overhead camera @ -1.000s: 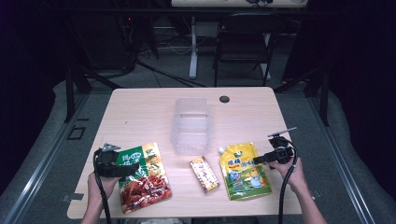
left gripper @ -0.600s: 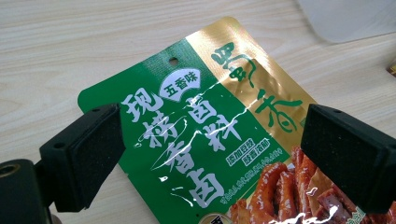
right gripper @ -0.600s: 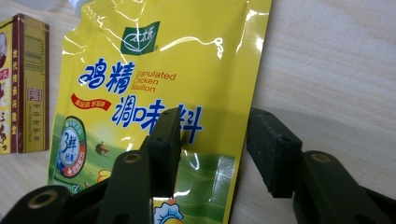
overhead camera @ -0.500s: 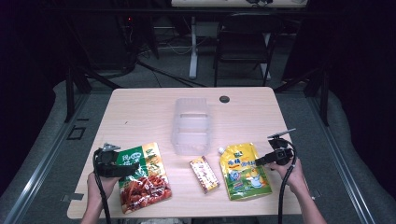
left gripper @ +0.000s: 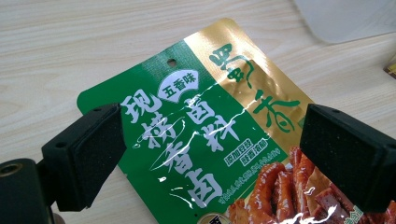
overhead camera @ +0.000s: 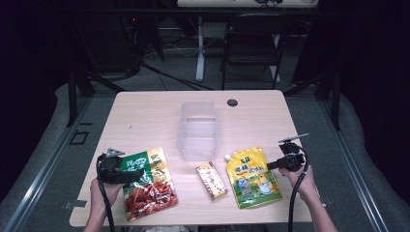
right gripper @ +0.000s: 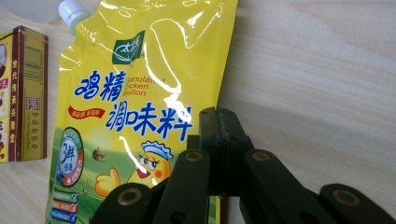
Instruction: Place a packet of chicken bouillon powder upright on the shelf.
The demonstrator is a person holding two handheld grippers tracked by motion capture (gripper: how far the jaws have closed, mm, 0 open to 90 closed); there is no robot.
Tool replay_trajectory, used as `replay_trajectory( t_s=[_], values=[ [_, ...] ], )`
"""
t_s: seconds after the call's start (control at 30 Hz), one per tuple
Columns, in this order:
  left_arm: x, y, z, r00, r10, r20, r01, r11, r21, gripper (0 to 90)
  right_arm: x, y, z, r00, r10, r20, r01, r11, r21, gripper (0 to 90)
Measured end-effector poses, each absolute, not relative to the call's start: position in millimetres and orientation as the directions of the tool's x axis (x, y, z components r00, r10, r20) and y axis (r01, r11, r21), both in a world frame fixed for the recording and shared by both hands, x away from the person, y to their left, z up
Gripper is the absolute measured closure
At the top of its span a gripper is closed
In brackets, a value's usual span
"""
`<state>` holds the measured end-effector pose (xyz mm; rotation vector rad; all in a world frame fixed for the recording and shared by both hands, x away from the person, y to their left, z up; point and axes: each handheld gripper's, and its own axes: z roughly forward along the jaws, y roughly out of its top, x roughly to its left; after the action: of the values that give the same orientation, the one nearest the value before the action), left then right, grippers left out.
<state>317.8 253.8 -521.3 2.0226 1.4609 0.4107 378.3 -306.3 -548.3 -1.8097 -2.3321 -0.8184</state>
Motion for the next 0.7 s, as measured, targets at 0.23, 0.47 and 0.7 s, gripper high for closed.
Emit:
replay_trajectory(
  t_s=[0.23,0.47,0.7],
  values=[
    [316.5,251.9,-520.1,0.352,0.931,-0.1,0.739,-0.211,0.64,6.9,367.0,-304.4,-531.6,-0.329,0.87,0.367,0.882,0.145,0.448,90.0],
    [315.5,248.1,-518.5,0.374,0.92,-0.118,0.731,-0.215,0.648,7.1,360.8,-303.5,-519.1,-0.372,0.858,0.354,0.855,0.169,0.489,90.0],
    [315.5,240.6,-518.2,0.398,0.903,-0.163,0.732,-0.205,0.65,7.3,354.0,-299.5,-505.0,-0.415,0.847,0.332,0.821,0.191,0.538,90.0]
  ],
)
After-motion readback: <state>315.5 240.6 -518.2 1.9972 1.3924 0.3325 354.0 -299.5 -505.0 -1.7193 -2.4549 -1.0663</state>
